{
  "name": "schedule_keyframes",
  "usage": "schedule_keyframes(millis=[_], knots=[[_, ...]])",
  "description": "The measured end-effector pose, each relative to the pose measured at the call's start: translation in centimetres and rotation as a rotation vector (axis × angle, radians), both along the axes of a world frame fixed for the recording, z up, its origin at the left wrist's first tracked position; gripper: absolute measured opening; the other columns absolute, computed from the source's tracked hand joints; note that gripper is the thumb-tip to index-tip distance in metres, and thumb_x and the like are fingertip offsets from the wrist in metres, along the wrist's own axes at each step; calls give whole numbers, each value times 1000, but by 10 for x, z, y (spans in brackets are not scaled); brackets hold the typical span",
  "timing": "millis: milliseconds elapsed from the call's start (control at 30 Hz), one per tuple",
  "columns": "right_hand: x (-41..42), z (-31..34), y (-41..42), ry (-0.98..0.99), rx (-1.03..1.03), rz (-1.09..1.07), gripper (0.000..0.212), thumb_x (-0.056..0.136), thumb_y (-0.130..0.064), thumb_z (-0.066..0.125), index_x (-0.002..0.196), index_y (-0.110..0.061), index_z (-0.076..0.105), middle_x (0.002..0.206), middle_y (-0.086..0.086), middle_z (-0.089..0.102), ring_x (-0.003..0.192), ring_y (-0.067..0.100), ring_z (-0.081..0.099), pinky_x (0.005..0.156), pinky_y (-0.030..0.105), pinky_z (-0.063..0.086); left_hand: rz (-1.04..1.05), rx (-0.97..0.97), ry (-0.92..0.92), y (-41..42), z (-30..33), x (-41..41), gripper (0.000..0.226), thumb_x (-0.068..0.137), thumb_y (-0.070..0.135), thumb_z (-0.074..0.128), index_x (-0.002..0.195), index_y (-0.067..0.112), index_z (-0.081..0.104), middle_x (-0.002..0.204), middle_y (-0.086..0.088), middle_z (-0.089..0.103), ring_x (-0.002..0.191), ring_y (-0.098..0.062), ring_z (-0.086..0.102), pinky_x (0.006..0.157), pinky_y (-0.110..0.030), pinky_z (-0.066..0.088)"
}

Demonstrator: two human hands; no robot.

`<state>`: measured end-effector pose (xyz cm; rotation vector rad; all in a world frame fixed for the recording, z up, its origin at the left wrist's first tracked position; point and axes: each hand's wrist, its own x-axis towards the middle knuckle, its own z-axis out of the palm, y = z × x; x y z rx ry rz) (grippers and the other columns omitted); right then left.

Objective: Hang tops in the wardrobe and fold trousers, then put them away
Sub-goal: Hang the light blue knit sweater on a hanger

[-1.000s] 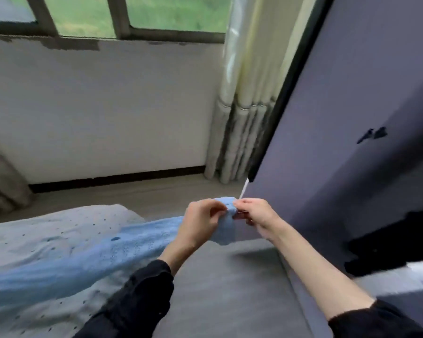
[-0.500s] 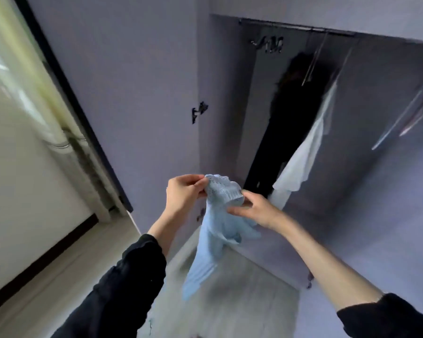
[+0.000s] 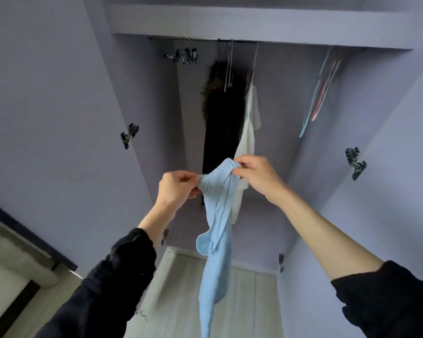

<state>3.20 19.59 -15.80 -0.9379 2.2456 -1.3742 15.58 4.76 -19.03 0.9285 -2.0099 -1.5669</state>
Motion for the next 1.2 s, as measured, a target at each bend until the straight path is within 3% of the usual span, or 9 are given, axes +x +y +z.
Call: schedule_keyframes(millis=[100, 200, 267, 433, 533, 667, 833, 1000, 1200], knots=[[-11, 14, 4, 11, 19, 7, 12, 85, -5, 61, 86, 5, 67, 91, 29, 62, 75, 17, 50, 70, 28, 39, -147, -291, -25, 9, 10, -14, 19, 86, 14, 66, 105, 16, 68, 90, 3, 67, 81, -12, 64, 78, -23, 52], [-21, 22, 8, 46, 54, 57, 23, 88, -7, 60, 67, -16, 63, 66, 4, 58, 69, 11, 53, 63, 20, 40, -360, -380, 38, 29, 21, -29, 29, 82, 18, 71, 110, 23, 65, 94, 12, 66, 84, 2, 63, 76, -6, 46], [-22, 22, 10, 58, 88, 89, 21, 90, -7, 58, 72, -18, 64, 67, -4, 59, 67, 7, 54, 59, 12, 41, -362, -397, 54, 40, 23, -37, 25, 80, 16, 73, 102, 23, 64, 85, 20, 64, 77, 10, 61, 73, -2, 43], [-37, 13, 25, 67, 95, 19, 27, 89, -11, 57, 87, 16, 57, 72, 9, 47, 67, 14, 42, 55, 14, 34, -287, -442, 70, 48, 24, -49, 8, 83, 7, 67, 80, 14, 68, 66, 7, 67, 56, 2, 60, 64, -9, 47], [-47, 13, 34, 44, 86, -11, 32, 87, -11, 59, 92, 20, 54, 75, 6, 46, 68, 14, 42, 63, 22, 37, -297, -490, 67, 50, 30, -57, 3, 84, 12, 67, 87, 12, 69, 76, 5, 67, 66, 1, 60, 69, -11, 49], [-51, 14, 40, 38, 46, -25, 28, 85, -11, 61, 86, 16, 57, 69, 8, 43, 60, 10, 38, 50, 11, 32, -393, -392, 32, 63, 33, -69, 30, 77, 24, 77, 102, 14, 63, 90, 6, 67, 81, -6, 63, 76, -16, 50], [-58, 15, 48, 37, 11, -62, 30, 85, -14, 63, 90, 15, 60, 72, 10, 50, 68, 14, 45, 61, 19, 41, -375, -375, 61, 72, 27, -77, 6, 80, 9, 71, 86, 11, 69, 76, 0, 70, 62, 4, 62, 66, -9, 47], [-64, 12, 59, 18, 9, -90, 33, 83, -15, 64, 89, 16, 58, 68, 11, 42, 66, 16, 37, 64, 27, 31, -404, -382, 37, 74, 29, -84, 4, 83, 11, 67, 86, 12, 69, 78, 7, 68, 70, 3, 61, 64, -4, 44], [-65, -2, 81, -137, -9, -70, 16, 82, -24, 72, 67, -21, 68, 65, -8, 59, 63, 4, 51, 64, 17, 39, -377, -127, 91, 65, 37, -88, 13, 87, 6, 58, 79, 14, 64, 67, 8, 65, 61, 4, 57, 61, -9, 43]])
